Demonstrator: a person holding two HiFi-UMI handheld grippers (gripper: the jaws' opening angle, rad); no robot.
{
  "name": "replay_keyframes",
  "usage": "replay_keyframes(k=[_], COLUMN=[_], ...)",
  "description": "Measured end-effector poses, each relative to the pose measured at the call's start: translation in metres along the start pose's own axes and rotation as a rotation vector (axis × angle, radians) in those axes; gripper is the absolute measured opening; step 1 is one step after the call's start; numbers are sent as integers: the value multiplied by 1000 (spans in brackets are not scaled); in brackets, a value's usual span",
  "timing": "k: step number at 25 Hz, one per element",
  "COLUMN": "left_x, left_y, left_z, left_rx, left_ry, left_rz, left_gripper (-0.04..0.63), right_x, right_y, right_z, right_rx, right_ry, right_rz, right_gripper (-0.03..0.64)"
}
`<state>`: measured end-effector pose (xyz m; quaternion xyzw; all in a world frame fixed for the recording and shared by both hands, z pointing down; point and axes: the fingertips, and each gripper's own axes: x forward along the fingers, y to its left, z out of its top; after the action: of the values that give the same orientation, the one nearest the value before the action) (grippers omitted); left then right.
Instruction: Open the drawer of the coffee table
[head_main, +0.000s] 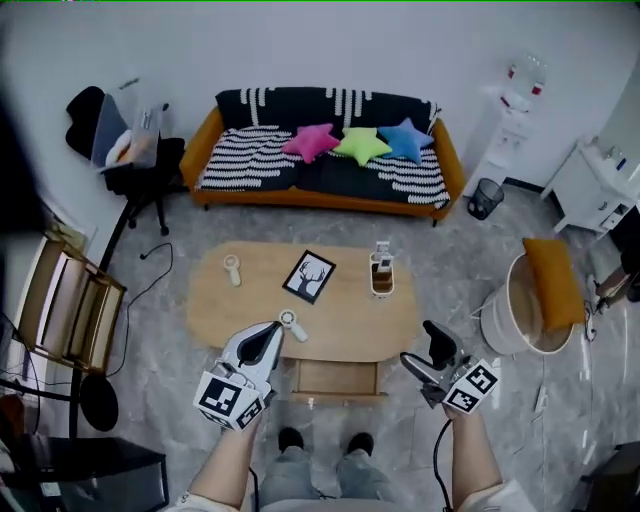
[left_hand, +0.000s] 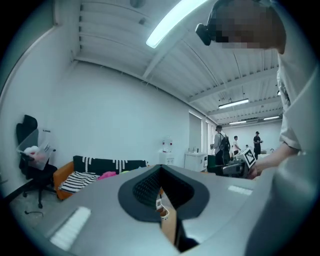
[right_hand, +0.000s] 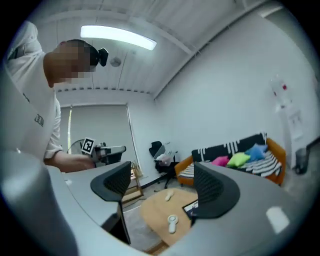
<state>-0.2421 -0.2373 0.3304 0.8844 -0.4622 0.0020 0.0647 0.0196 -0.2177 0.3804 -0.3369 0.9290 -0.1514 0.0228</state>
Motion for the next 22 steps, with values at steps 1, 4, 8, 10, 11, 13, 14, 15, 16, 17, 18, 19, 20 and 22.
replay_keyframes(k=[1, 4, 8, 10, 11, 13, 14, 15, 16, 17, 18, 19, 20, 22], left_x=[-1, -3, -8, -12, -15, -21, -23, -24, -25, -26, -26, -25, -25, -26], left_y=[-2, -11, -13, -10, -9, -7, -6, -4, -3, -2, -2, -3, -3, -6], left_z=[19, 70, 127, 146, 151, 156, 159, 160, 161, 161, 161, 160, 159, 158], left_rx=[3, 39, 86, 95, 97, 93, 93, 96, 100, 103, 104, 103, 99, 91], left_ry=[-17, -67, -138, -162, -164, -164, -163, -161, -158, -154, -150, -146, -142, -138], left_rz=[2, 1, 32, 52, 62, 80, 88, 96, 103, 109, 113, 116, 117, 118], left_gripper=[-2, -2, -2, -2, -2, -2, -2, -2, -2, -2, -2, -2, -2, -2], right_x=[-6, -28, -54, -69, -78, -96, -103, -108, -112, -115, -118, -121, -123, -127], right_y=[4, 17, 21, 14, 10, 2, -1, -5, -7, -9, -11, -13, -14, -15], right_z=[34, 119, 188, 205, 209, 212, 211, 209, 207, 205, 203, 201, 200, 197], right_rx=[-56, -209, -347, -352, -335, -300, -292, -291, -292, -292, -291, -289, -288, -294], right_ry=[-23, -79, -106, -132, -146, -156, -151, -144, -136, -132, -130, -128, -127, -128], right_rz=[-25, -102, -238, -314, -351, -420, -451, -478, -497, -510, -520, -529, -537, -553], right_gripper=[394, 391, 354, 326, 311, 291, 271, 238, 204, 179, 156, 125, 100, 43])
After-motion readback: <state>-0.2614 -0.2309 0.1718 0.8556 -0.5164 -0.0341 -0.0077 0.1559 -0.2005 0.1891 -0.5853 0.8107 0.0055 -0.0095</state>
